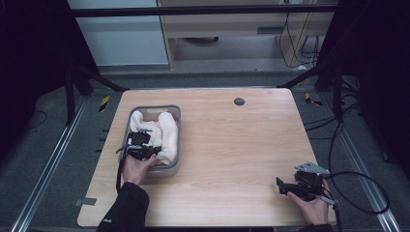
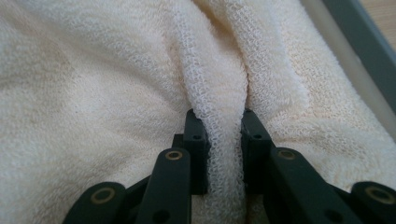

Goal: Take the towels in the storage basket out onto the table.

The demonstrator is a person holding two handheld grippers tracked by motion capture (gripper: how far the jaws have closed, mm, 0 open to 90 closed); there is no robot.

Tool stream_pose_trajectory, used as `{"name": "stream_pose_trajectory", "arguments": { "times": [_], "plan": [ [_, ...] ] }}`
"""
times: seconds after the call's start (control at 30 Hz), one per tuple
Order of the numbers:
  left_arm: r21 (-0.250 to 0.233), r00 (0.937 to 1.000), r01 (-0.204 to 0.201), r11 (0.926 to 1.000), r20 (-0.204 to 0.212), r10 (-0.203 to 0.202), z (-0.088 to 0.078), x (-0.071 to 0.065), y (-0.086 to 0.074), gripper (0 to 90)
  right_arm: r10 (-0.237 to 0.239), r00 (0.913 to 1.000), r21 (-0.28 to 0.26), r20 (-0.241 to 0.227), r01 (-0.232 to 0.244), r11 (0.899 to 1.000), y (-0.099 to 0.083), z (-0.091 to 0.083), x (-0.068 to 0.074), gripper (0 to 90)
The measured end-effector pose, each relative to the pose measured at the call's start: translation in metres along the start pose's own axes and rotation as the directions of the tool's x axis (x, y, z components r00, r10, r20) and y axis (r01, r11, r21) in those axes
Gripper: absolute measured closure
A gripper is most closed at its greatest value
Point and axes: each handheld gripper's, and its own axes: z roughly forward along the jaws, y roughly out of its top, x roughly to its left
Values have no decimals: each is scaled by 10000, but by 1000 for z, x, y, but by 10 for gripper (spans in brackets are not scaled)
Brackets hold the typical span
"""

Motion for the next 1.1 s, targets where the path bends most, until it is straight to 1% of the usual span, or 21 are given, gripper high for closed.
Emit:
{"name": "stream_pose_trajectory", "arguments": {
  "times": [0.1, 0.13, 0.2, 0.23, 0.33, 0.43, 0.47, 0.53, 0.57, 0.63, 0.67, 0.73, 0.8, 0.83, 0.87, 0.9, 0.93, 0.97, 1.0, 1.03, 1.1],
  "plan": [
    [-562, 9997, -94, 9984, 206, 105, -12, 2, 0, 775, 18, 10000, 22, 4, -18, 10000, 0, 0, 0, 21],
    [-654, 9997, -92, 9978, 236, 107, -14, 3, 0, 777, 33, 10000, 41, -30, -33, 10000, 0, 0, 0, 21],
    [-1100, 9987, -184, 9938, 443, 234, -29, 5, 2, 779, -9, 10000, 74, -27, 10, 10000, 0, 1, 0, 21],
    [-1100, 9987, -184, 9938, 443, 234, -29, 5, 2, 780, -9, 10000, 74, -27, 10, 10000, 0, 1, 0, 21],
    [-1637, 9982, -168, 9864, 542, 260, -45, 5, 6, 780, 1, 10000, 59, -36, 0, 10000, 0, 1, 0, 21],
    [-1887, 9981, -201, 9818, 531, 306, -56, 4, 10, 781, 1, 10000, 52, -45, -1, 10000, 0, 0, 0, 21],
    [-1897, 9981, -254, 9815, 503, 355, -57, 3, 11, 781, -19, 10000, 63, -36, 19, 10000, 0, 1, 0, 22],
    [-1905, 9980, -219, 9814, 543, 328, -58, 4, 11, 779, -2, 10000, 63, -54, 3, 10000, 0, 1, 0, 21],
    [-1921, 9973, -157, 9812, 670, 291, -57, 4, 11, 779, -11, 10000, 78, -64, 12, 10000, 0, 1, 0, 22],
    [-1958, 9962, -46, 9806, 844, 216, -53, 5, 9, 767, -96, 9999, 131, -43, 97, 9999, 0, 1, 0, 21],
    [-1863, 9956, 1, 9825, 917, 173, -49, 6, 7, 761, -110, 9999, 172, -38, 111, 9998, 0, 2, 1, 21],
    [-1926, 9961, 34, 9813, 875, 137, -46, 7, 6, 747, -100, 9999, 167, -72, 101, 9998, 0, 2, 1, 21],
    [-1947, 9959, 163, 9807, 901, 13, -44, 9, 5, 694, -146, 9999, 243, -64, 148, 9996, -1, 2, 1, 21],
    [-1988, 9954, 238, 9798, 954, -48, -45, 10, 4, 628, -143, 9999, 248, -56, 145, 9996, -1, 2, 2, 21],
    [-1986, 9951, 234, 9798, 983, -39, -46, 10, 4, 628, -143, 9999, 248, -56, 145, 9996, -1, 2, 2, 21],
    [-1955, 9949, 208, 9805, 1005, -10, -48, 10, 4, 590, -149, 9999, 255, -59, 151, 9996, -1, 2, 1, 21],
    [-1954, 9956, 159, 9806, 937, 26, -50, 9, 4, 444, -145, 9999, 241, -65, 146, 9996, -1, 2, 2, 21],
    [-1907, 9965, 74, 9816, 834, 87, -53, 8, 3, 444, -145, 9999, 241, -65, 146, 9996, -1, 2, 2, 21],
    [-1893, 9968, -14, 9819, 778, 164, -56, 7, 3, 365, -160, 9999, 231, -53, 161, 9996, -1, 2, 2, 21],
    [-1911, 9964, -62, 9816, 816, 222, -60, 5, 2, 365, -160, 9999, 231, -53, 161, 9996, -1, 2, 2, 21],
    [-1966, 9959, -143, 9804, 853, 316, -67, 3, 0, 291, -154, 9999, 222, -59, 155, 9996, -1, 2, 2, 21]
  ]
}}
